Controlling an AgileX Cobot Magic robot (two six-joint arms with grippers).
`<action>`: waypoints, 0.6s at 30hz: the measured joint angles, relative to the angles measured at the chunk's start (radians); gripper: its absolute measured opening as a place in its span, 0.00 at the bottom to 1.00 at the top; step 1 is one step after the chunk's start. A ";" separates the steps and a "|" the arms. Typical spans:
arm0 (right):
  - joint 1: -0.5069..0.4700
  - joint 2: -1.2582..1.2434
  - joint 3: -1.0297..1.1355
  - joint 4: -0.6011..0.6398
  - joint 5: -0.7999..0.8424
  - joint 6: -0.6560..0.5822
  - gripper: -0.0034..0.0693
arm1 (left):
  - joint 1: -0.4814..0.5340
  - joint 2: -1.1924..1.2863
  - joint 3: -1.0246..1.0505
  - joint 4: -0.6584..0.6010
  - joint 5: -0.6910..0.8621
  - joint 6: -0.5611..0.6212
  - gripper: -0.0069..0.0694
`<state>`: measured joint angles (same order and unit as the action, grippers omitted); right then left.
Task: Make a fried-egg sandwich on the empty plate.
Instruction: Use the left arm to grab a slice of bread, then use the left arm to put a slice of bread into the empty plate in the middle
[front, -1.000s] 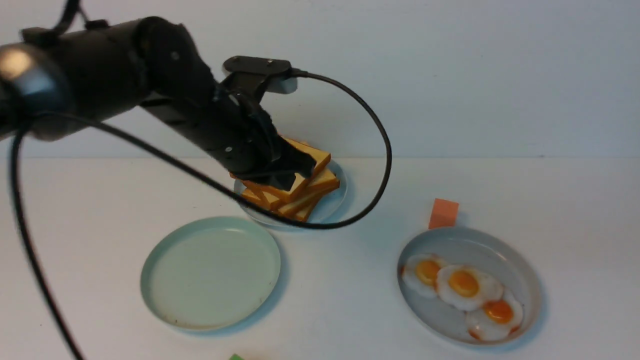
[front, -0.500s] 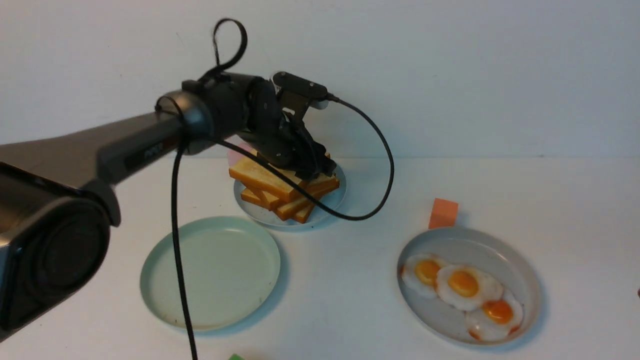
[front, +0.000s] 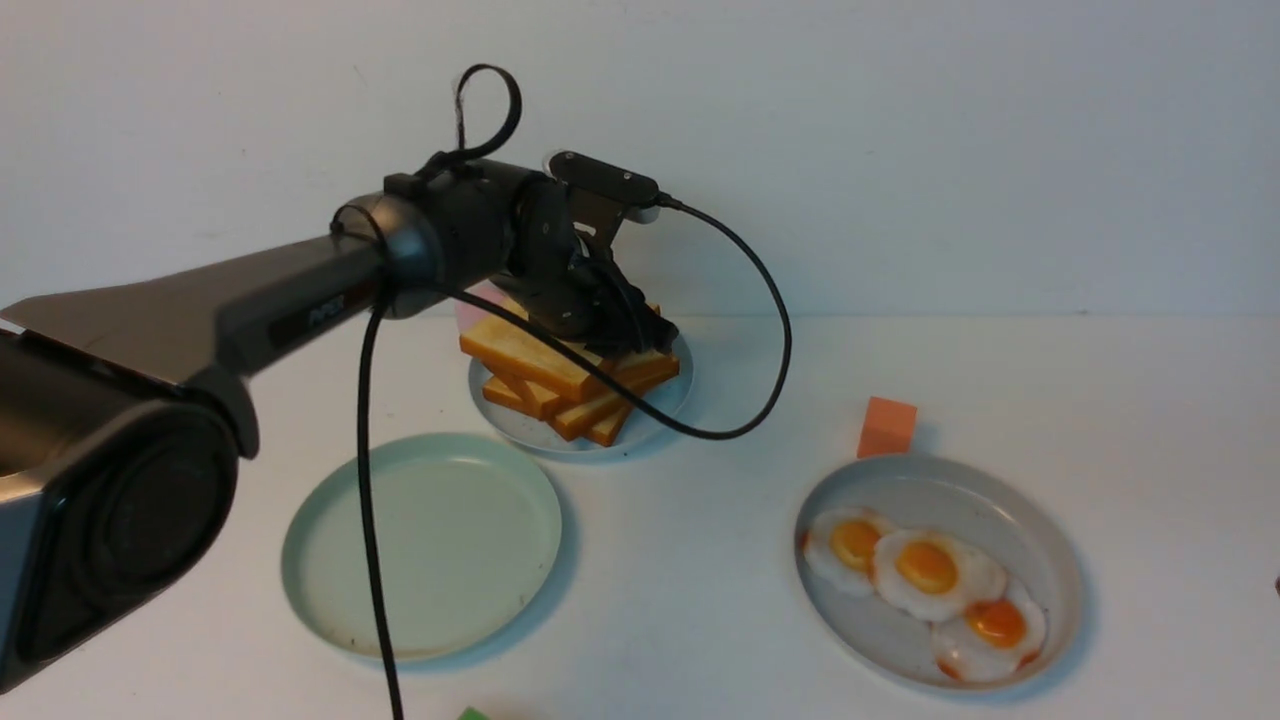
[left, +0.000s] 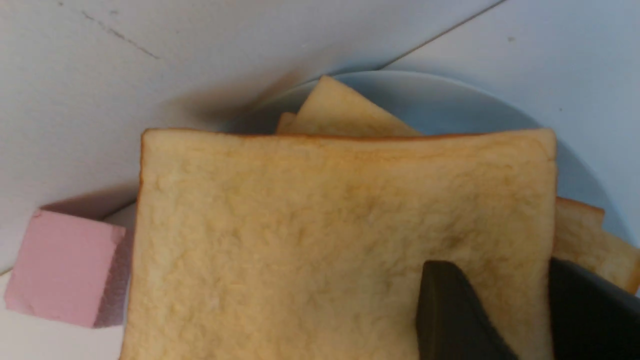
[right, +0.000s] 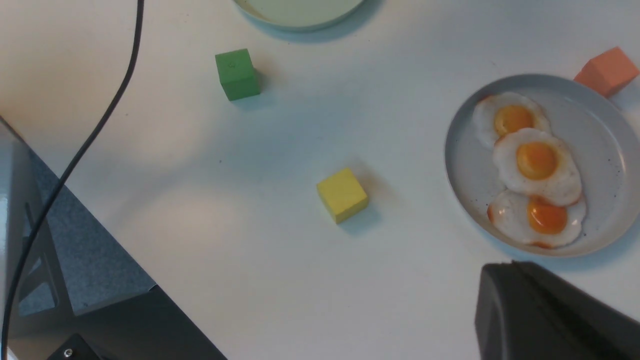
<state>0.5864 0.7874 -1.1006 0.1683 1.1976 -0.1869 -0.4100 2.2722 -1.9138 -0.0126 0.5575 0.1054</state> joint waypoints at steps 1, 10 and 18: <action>0.000 0.000 0.000 0.000 0.000 0.000 0.08 | 0.000 -0.001 0.000 0.000 0.005 0.000 0.39; 0.000 0.000 0.000 0.000 -0.001 -0.002 0.09 | 0.001 -0.181 0.012 0.013 0.168 -0.012 0.11; 0.000 0.000 0.000 0.000 -0.004 -0.021 0.10 | -0.020 -0.435 0.288 0.032 0.201 -0.015 0.11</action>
<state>0.5864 0.7874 -1.1006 0.1683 1.1934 -0.2075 -0.4302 1.8375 -1.6254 0.0193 0.7584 0.0902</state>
